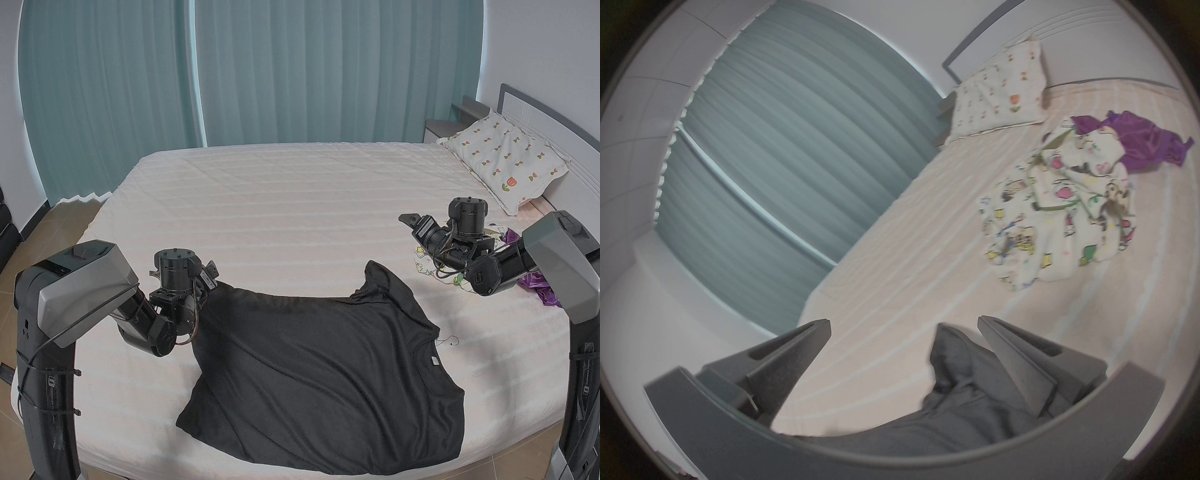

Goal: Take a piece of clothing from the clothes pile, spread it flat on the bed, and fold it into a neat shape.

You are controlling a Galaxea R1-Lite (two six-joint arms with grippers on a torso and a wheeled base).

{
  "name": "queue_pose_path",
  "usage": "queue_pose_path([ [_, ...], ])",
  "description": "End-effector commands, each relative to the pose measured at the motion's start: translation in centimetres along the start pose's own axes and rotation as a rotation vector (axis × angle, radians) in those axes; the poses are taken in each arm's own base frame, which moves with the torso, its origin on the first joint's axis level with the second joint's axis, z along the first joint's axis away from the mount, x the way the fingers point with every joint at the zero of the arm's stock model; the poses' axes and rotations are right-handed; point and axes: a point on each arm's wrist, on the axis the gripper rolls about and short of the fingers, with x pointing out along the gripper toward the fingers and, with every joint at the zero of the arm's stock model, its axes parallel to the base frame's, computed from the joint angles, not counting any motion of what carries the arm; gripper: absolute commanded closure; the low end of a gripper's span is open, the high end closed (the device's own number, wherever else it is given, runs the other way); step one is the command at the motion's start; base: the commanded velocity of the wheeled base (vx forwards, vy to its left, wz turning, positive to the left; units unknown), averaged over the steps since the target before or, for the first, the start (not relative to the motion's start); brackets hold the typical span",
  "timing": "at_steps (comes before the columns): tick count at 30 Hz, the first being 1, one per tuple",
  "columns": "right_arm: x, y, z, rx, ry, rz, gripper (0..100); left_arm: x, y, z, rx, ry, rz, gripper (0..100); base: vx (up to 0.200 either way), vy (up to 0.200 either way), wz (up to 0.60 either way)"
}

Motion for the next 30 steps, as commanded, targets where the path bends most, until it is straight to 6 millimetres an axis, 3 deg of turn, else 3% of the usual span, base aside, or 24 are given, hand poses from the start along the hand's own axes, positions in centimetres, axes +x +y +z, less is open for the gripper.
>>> queue_pose_path([
  [1, 2.3, -2.8, -0.4, -0.003, -0.018, -0.129, 0, 1.3, 1.6, 0.8, 0.016, -0.021, 0.044, 0, 0.0, 0.0, 0.0],
  [6, 1.0, -3.6, -0.2, 0.001, 0.008, -0.174, 0, 1.4, 2.3, 1.4, 0.016, -0.025, 0.063, 0, 0.0, 0.0, 0.0],
  [9, -1.6, -4.2, -0.3, 0.013, 0.07, -0.188, 0, 1.6, 2.7, 1.9, 0.027, 0.007, 0.078, 0, 0.0, 0.0, 0.0],
  [15, -6.2, -5.0, -1.0, 0.029, 0.179, -0.192, 0, 1.3, 1.4, 3.6, 0.018, 0.092, -0.008, 0, 0.0, 0.0, 0.0],
  [19, -9.5, -6.5, -2.1, 0.042, 0.259, -0.164, 0, 1.0, 1.7, 3.2, -0.027, 0.145, -0.021, 0, 0.0, 0.0, 0.0],
  [23, -13.3, -8.0, -3.5, 0.059, 0.299, -0.159, 0, -2.1, 2.9, 3.2, -0.11, 0.233, -0.035, 0, 0.0, 0.0, 0.0],
  [24, -13.3, -8.0, -3.5, 0.059, 0.299, -0.159, 0, -2.1, 2.9, 3.2, -0.11, 0.233, -0.035, 0, 0.0, 0.0, 0.0],
  [25, -14.7, -8.9, -4.2, 0.067, 0.316, -0.158, 0, -4.4, 3.8, 3.1, -0.155, 0.296, -0.041, 0, 0.0, 0.0, 0.0],
  [26, -14.7, -8.9, -4.2, 0.067, 0.316, -0.158, 0, -4.4, 3.8, 3.1, -0.155, 0.296, -0.041, 0, 0.0, 0.0, 0.0],
  [27, -15.7, -9.5, -4.7, 0.07, 0.32, -0.155, 0, -6.6, 4.7, 2.9, -0.188, 0.365, -0.058, 0, 0.0, 0.0, 0.0],
  [30, -16.9, -10.0, -5.4, 0.07, 0.321, -0.152, 0, -9.7, 7.0, 1.0, -0.182, 0.482, -0.04, 0, 0.0, 0.0, 0.0],
])
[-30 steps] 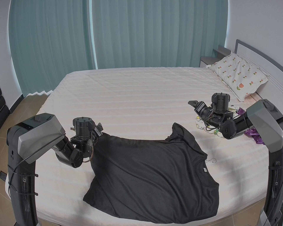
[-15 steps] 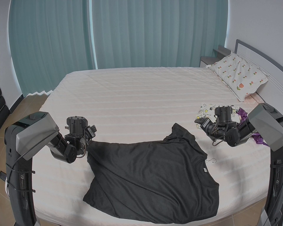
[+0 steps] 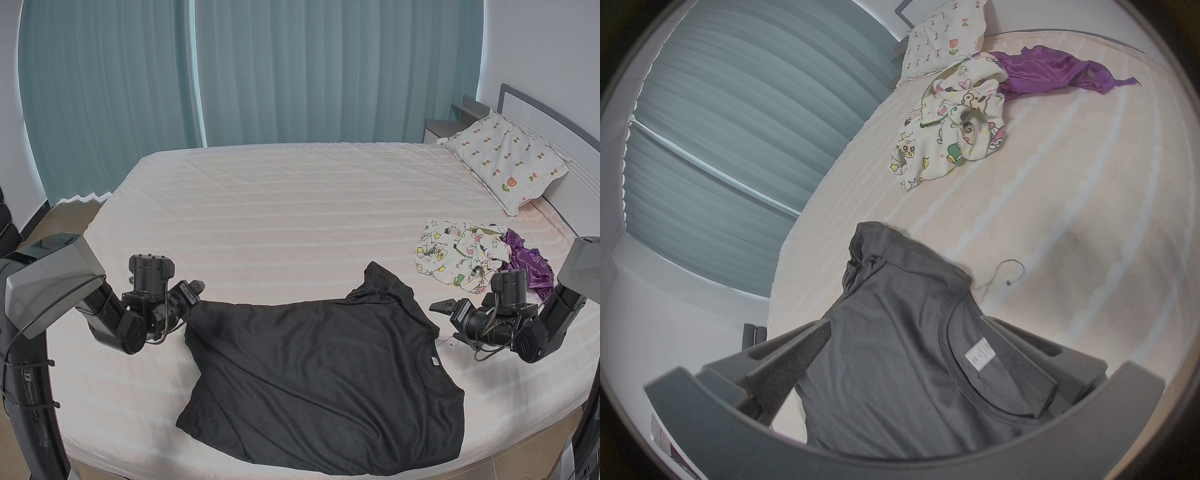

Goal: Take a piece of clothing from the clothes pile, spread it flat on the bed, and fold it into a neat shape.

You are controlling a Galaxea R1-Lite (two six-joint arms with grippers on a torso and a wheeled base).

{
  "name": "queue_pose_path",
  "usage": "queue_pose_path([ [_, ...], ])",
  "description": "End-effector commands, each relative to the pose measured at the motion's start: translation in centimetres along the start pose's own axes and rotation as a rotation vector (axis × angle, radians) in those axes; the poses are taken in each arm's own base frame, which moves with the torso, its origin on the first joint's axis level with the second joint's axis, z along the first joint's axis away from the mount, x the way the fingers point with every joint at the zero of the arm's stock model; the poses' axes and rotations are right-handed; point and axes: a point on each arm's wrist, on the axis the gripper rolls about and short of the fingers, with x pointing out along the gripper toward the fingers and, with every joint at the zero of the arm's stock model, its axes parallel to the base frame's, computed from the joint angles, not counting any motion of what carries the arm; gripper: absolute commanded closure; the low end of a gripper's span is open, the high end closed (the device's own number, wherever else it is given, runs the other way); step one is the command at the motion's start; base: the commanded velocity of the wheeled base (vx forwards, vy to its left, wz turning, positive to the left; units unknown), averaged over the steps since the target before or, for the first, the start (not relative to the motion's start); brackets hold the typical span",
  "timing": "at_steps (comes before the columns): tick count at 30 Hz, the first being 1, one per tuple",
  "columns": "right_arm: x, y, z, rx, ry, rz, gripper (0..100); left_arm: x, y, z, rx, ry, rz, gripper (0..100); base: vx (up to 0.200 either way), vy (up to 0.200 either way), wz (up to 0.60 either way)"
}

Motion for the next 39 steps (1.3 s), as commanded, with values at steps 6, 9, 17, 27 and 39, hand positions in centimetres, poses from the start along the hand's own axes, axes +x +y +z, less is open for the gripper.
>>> queue_pose_path([
  [6, -4.5, -2.1, -2.9, 0.011, 0.032, 0.04, 0, -10.1, 6.3, -5.1, -0.082, 0.241, 0.021, 0, 0.0, 0.0, 0.0],
  [9, -4.6, -2.2, -3.0, 0.013, 0.035, 0.036, 0, -11.1, 7.4, -6.8, -0.064, 0.274, 0.039, 0, 0.0, 0.0, 0.0],
  [17, -5.9, -3.6, -4.1, 0.024, 0.044, 0.021, 0, -11.4, 8.4, -11.8, 0.053, 0.333, 0.144, 0, 0.0, 0.0, 0.0],
  [27, -6.4, -4.1, -5.0, 0.001, 0.013, 0.059, 0, -10.8, 8.5, -13.3, 0.065, 0.305, 0.137, 0, 0.0, 0.0, 0.0],
  [39, -6.2, -4.3, -5.2, 0.001, 0.023, 0.049, 0, -11.3, 8.3, -13.4, 0.064, 0.31, 0.13, 0, -0.15, 0.0, 0.0],
])
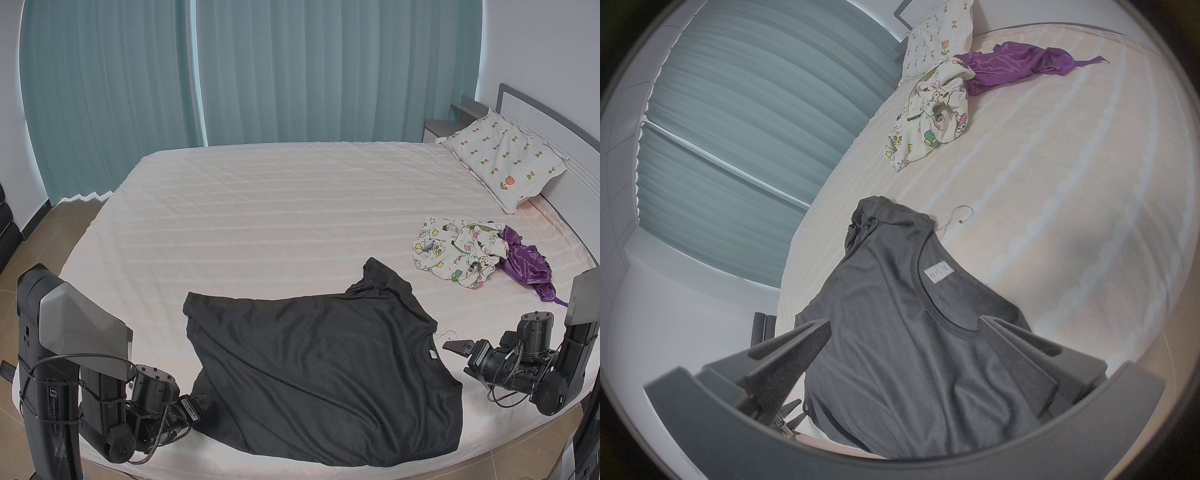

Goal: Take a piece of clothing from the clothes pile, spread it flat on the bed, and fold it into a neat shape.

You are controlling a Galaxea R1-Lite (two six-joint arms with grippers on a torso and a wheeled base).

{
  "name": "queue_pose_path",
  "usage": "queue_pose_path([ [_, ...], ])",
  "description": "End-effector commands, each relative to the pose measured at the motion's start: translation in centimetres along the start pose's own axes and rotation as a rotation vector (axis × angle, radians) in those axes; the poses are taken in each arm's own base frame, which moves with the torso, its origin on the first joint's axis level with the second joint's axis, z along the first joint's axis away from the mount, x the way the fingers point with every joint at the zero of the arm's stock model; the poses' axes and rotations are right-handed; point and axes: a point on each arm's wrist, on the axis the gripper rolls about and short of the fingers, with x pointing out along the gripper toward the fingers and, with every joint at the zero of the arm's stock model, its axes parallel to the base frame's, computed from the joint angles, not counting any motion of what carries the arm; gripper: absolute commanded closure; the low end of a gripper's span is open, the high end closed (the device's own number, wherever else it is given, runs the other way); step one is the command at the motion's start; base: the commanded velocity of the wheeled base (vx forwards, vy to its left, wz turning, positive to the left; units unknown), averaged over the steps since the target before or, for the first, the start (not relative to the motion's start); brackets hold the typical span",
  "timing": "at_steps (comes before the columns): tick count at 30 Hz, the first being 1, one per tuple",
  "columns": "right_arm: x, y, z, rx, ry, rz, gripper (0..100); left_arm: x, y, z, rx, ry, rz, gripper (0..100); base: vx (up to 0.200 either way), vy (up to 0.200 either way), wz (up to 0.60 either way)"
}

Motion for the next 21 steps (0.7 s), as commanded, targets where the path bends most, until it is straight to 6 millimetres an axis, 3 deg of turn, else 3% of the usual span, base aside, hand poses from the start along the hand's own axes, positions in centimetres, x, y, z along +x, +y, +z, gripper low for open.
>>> queue_pose_path([
  [1, 0.1, -0.1, -0.1, 0.001, 0.004, -0.005, 0, -0.1, -0.1, -0.3, 0.002, 0.01, -0.001, 0, 0.0, 0.0, 0.0],
  [8, 0.0, -0.1, 0.0, -0.002, 0.0, -0.003, 0, 0.4, -0.8, -0.2, -0.003, -0.009, -0.027, 0, 0.0, 0.0, 0.0],
  [12, -0.1, 0.1, 0.0, -0.003, -0.005, 0.002, 0, 1.7, -2.3, 0.8, -0.075, -0.099, -0.051, 0, 0.0, 0.0, 0.0],
  [21, -0.1, 0.1, 0.1, -0.004, -0.006, 0.003, 0, 3.2, -2.1, 0.3, -0.067, -0.11, -0.01, 0, 0.0, 0.0, 0.0],
])
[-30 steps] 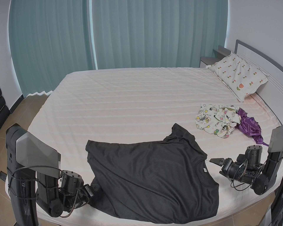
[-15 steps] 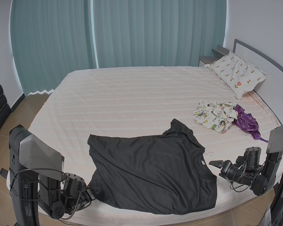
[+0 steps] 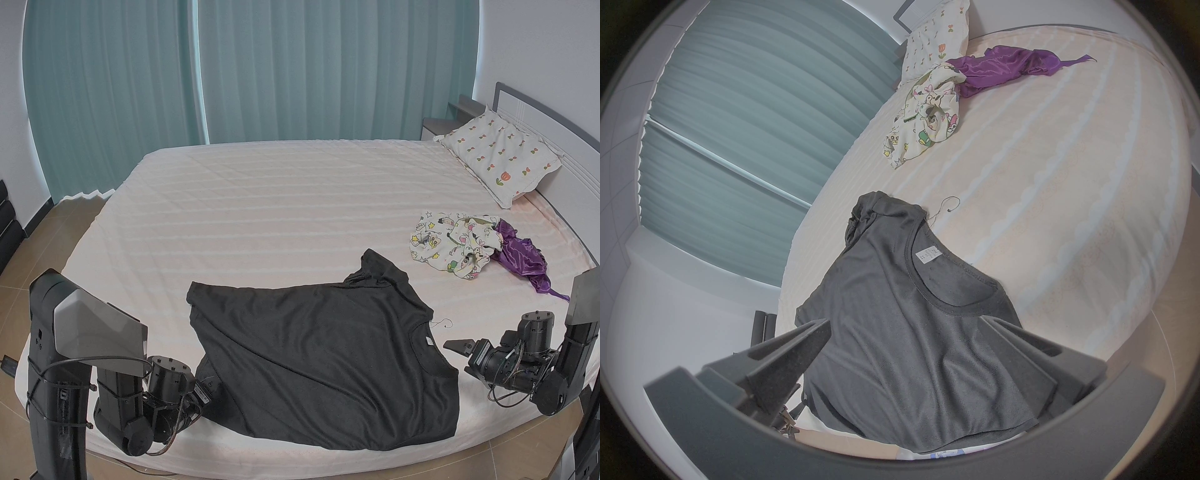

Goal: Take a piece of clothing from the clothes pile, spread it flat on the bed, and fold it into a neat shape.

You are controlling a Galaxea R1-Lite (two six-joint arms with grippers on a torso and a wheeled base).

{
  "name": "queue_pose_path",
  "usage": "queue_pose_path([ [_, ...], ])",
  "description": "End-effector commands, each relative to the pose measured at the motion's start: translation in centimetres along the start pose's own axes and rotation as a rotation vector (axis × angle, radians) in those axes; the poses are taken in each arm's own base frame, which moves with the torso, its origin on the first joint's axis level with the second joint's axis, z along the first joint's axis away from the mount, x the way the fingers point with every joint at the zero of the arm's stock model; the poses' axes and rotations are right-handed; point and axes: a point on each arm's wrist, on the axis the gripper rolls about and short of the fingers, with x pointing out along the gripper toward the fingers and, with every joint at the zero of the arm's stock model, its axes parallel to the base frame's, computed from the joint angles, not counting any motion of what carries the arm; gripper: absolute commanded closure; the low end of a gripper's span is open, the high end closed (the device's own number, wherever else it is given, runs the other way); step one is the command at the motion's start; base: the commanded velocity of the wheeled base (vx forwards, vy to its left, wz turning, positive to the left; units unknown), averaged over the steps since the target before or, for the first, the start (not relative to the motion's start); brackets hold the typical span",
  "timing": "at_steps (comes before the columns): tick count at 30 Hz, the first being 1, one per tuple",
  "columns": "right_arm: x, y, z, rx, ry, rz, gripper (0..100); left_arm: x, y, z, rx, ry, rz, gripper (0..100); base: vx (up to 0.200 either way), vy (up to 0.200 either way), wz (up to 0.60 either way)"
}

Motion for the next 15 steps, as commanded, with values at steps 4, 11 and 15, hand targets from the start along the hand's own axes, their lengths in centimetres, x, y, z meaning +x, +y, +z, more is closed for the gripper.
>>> queue_pose_path([
  [4, 0.0, 0.0, 0.0, 0.002, 0.001, -0.002, 0, -0.5, 1.4, -1.0, 0.056, 0.03, 0.081, 100, 0.0, 0.0, 0.0],
  [11, -0.2, -0.2, 0.0, 0.006, -0.003, -0.008, 0, -3.2, 2.9, -0.9, 0.18, 0.064, 0.134, 100, 0.0, 0.0, 0.0],
  [15, -0.2, -0.3, 0.0, 0.008, 0.001, -0.013, 0, -5.0, 4.0, -0.9, 0.282, 0.097, 0.167, 100, 0.0, 0.0, 0.0],
])
